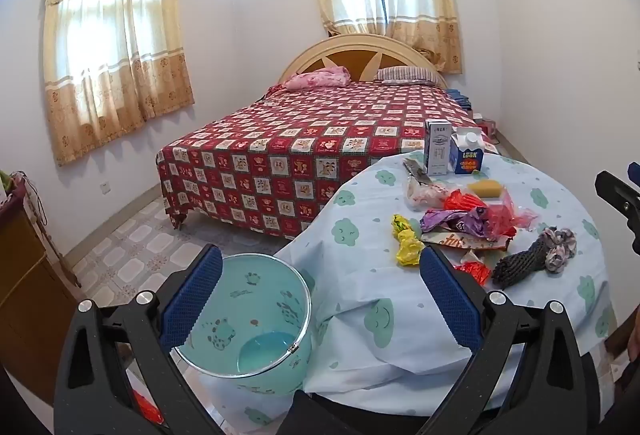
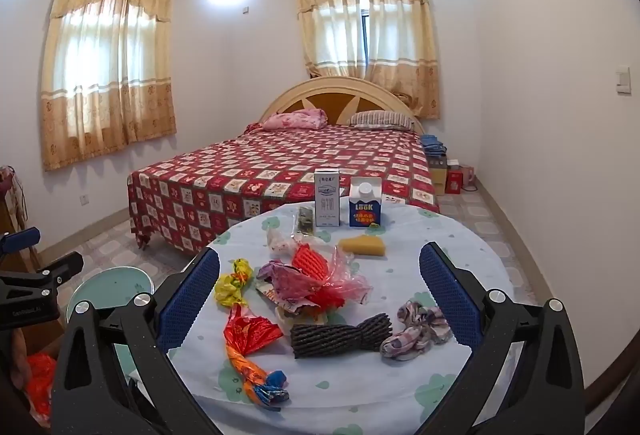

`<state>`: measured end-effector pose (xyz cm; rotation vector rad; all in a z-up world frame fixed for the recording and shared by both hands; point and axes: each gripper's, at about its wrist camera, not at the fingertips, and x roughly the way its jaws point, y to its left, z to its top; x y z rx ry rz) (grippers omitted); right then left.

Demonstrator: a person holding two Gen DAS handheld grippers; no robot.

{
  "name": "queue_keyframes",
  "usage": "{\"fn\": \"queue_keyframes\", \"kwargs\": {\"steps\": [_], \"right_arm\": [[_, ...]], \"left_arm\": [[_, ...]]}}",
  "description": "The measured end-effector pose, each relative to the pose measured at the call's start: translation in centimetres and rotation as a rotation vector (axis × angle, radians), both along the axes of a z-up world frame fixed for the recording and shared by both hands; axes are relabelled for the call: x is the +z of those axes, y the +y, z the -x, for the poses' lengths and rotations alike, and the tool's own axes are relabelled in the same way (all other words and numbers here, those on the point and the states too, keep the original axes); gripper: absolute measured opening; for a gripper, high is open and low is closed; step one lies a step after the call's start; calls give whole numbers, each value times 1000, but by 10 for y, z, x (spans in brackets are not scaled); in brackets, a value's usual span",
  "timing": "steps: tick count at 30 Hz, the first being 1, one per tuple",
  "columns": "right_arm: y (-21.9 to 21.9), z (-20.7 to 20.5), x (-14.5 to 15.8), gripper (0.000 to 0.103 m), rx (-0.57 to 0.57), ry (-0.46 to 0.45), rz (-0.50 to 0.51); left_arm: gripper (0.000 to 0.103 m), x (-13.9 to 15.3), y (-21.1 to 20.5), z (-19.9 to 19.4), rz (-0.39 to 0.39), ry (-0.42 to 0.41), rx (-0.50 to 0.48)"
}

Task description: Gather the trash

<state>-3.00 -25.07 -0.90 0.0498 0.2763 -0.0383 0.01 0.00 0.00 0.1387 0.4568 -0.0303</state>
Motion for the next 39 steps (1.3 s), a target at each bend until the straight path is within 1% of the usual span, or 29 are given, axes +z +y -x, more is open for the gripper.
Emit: {"fn": "queue_keyframes", "kwargs": {"steps": [9, 11, 13, 14, 25, 32, 39], "right_arm": [[-3, 6, 0, 98, -24, -21, 8], [-6, 3, -1, 98, -22, -14, 4], [-6, 11, 1, 98, -30, -24, 2], [-6, 8, -3, 98, -26, -20, 2], [-4, 5, -3, 98, -20, -2, 15], [-3, 1, -12, 98, -12, 15, 16], [0, 2, -11, 98, -11, 16, 21]], "left_arm": [[97, 1, 0, 0, -2, -5, 7], [97, 2, 4, 0, 1, -5, 8], [97, 0, 6, -2, 4, -4, 9], [97, -2, 6, -3, 2, -4, 7], [97, 3, 10, -2, 8, -6, 27], [97, 3, 11, -2, 7, -4, 29], [97, 3, 11, -2, 9, -3, 26]]}}
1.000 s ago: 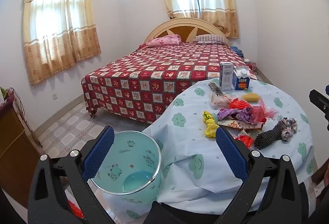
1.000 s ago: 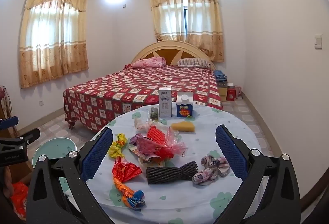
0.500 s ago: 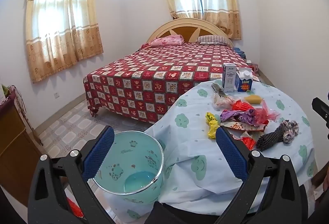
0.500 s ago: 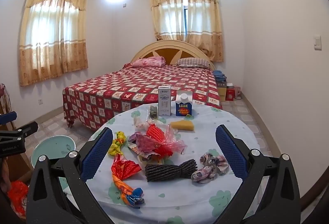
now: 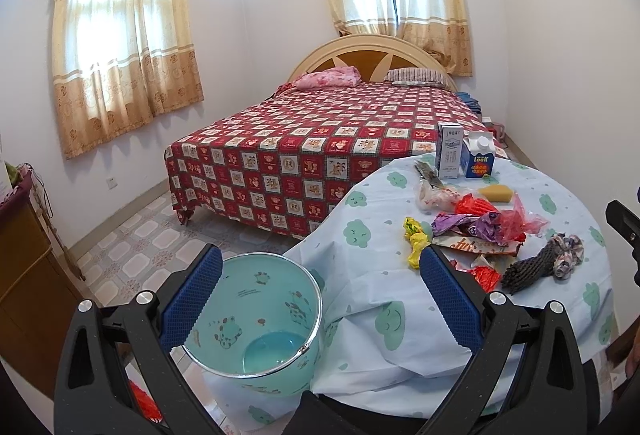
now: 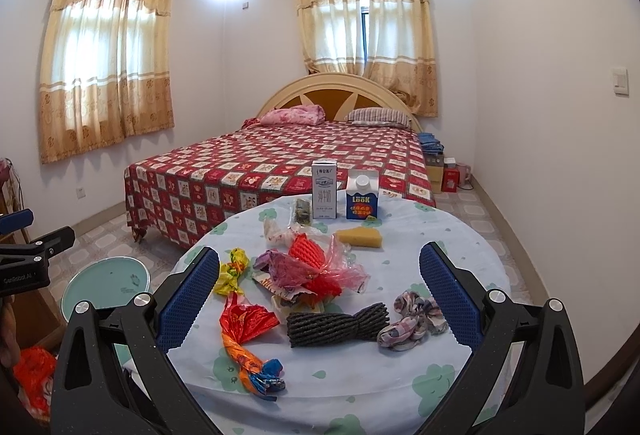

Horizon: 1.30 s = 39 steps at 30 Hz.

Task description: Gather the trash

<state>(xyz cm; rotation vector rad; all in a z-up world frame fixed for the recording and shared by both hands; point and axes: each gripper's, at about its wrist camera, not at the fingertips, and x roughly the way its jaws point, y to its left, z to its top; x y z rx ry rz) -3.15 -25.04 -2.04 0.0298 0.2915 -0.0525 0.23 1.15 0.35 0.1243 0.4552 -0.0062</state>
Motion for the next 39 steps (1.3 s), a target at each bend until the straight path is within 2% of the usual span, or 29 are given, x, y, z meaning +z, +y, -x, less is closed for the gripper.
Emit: {"fn": "queue_keyframes", "kwargs": {"steps": [39], "right_arm": [[-2, -3, -6, 98, -12, 0, -3]], "left_arm": [[97, -2, 3, -1, 2, 10, -1]]}}
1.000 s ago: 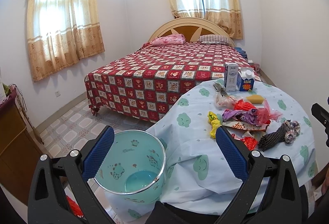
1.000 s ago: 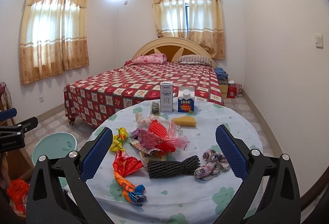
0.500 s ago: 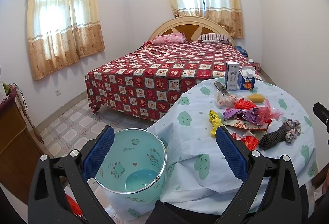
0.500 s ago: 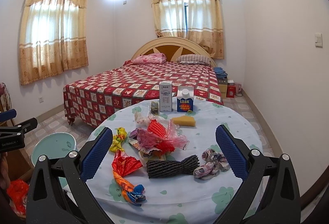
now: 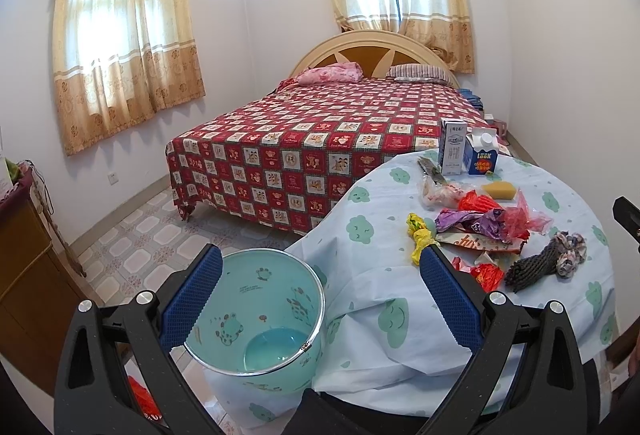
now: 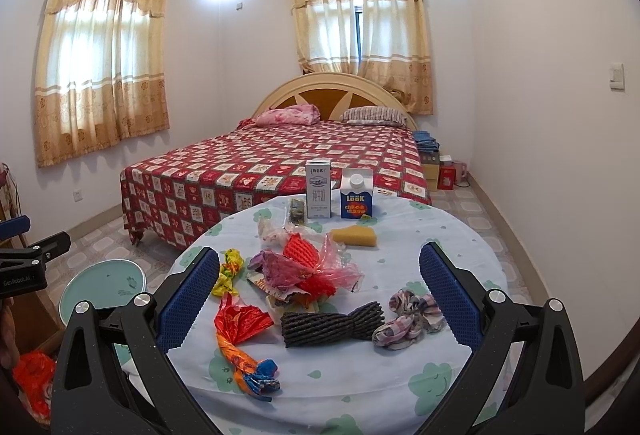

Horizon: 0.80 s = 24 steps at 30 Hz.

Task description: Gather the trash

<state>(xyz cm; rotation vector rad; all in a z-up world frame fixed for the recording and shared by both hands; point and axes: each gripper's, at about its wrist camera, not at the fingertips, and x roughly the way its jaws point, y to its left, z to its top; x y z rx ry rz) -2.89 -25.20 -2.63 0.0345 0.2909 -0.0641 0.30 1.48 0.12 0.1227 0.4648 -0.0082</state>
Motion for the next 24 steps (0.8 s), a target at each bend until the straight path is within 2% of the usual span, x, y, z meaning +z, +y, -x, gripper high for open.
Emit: {"fn": "queue_keyframes", "kwargs": {"steps": [10, 17, 24], "right_arm": [[-5, 0, 0, 98, -14, 2, 1], [-17, -4, -7, 98, -47, 22, 0], [-51, -10, -37, 98, -120, 72, 9]], "left_arm": [[97, -5, 4, 2, 1, 7, 3], [97, -24, 7, 0, -10, 34, 12], [97, -36, -22, -18, -36, 84, 2]]}}
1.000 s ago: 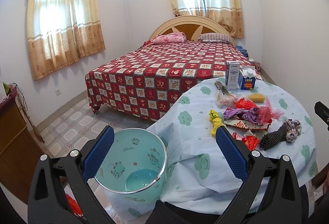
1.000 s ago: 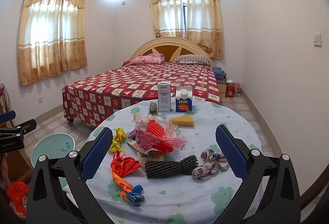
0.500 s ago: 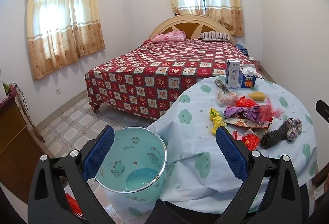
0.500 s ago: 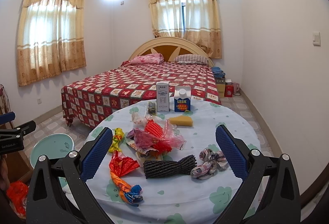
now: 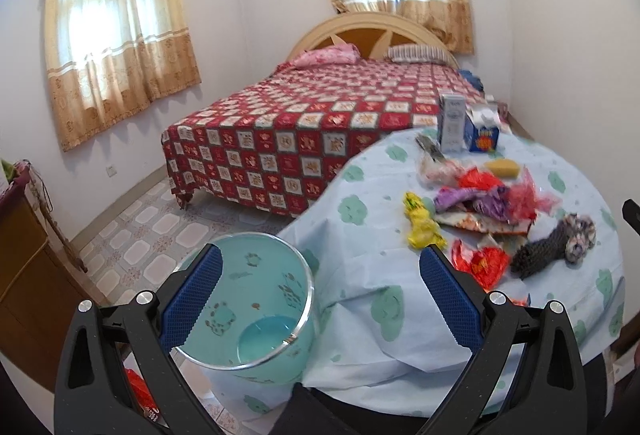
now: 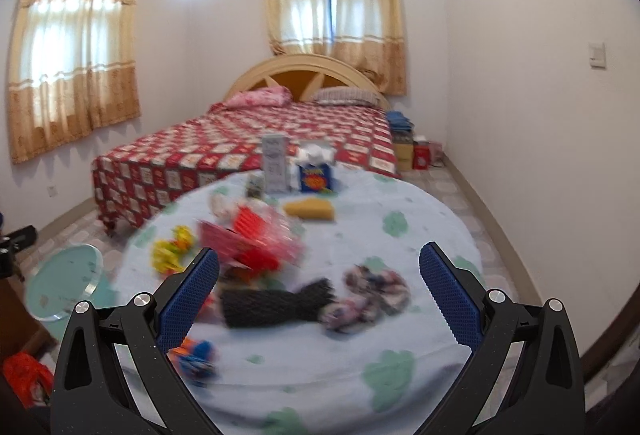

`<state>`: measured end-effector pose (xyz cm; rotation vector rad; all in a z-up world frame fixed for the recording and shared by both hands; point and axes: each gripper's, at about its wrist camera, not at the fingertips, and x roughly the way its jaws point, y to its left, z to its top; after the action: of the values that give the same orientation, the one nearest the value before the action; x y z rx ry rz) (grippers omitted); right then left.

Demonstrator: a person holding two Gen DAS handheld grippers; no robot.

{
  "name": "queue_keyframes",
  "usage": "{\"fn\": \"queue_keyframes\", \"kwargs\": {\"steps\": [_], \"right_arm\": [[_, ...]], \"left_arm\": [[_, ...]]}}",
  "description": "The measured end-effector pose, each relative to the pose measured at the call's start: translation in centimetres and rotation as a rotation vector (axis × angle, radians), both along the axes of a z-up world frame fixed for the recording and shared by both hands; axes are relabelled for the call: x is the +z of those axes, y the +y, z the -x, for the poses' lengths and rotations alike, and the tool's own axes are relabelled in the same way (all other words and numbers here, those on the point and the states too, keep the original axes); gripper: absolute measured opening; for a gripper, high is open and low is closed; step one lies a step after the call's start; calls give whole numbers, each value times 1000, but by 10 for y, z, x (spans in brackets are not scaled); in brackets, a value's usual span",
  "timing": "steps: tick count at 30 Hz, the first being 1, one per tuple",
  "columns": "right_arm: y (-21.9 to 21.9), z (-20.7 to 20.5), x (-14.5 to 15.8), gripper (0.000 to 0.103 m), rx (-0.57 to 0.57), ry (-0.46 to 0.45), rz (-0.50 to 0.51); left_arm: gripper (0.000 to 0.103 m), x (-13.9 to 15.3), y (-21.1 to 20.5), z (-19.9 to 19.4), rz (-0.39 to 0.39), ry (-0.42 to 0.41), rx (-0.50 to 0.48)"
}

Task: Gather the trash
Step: 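Grasp the orange-red wrapper with the left tool while the right tool grasps the checked rag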

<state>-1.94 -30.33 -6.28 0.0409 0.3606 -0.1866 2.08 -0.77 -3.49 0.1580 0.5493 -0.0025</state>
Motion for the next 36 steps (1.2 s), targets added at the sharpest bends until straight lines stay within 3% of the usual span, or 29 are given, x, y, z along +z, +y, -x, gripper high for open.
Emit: {"fn": "queue_keyframes", "kwargs": {"steps": [7, 11, 16, 22, 27, 30, 33, 34, 36], "right_arm": [[-38, -8, -48, 97, -91, 81, 7], [-52, -12, -61, 97, -118, 99, -6], [-61, -16, -70, 95, -137, 102, -17], [-74, -19, -82, 95, -142, 102, -58], [-75, -24, -94, 95, -129, 132, -72], [-74, -24, -95, 95, -130, 130, -68], [-73, -24, -95, 93, -116, 133, -64], [-72, -25, -95, 91, -111, 134, -61], [-69, -26, -94, 88, -100, 138, -57]], "left_arm": [[97, -41, -53, -21, -40, 114, -59], [97, -59, -83, -31, 6, 167, -77], [97, -87, -122, -39, -16, 249, -127], [97, -103, -139, -37, -46, 281, -149], [94, -104, -131, -37, -22, 304, -165], [80, -104, -120, -33, 14, 328, -201], [51, -102, -117, -31, 29, 339, -233], [36, -102, -116, -30, 35, 343, -246], [30, -99, -115, -29, 37, 343, -257]]}}
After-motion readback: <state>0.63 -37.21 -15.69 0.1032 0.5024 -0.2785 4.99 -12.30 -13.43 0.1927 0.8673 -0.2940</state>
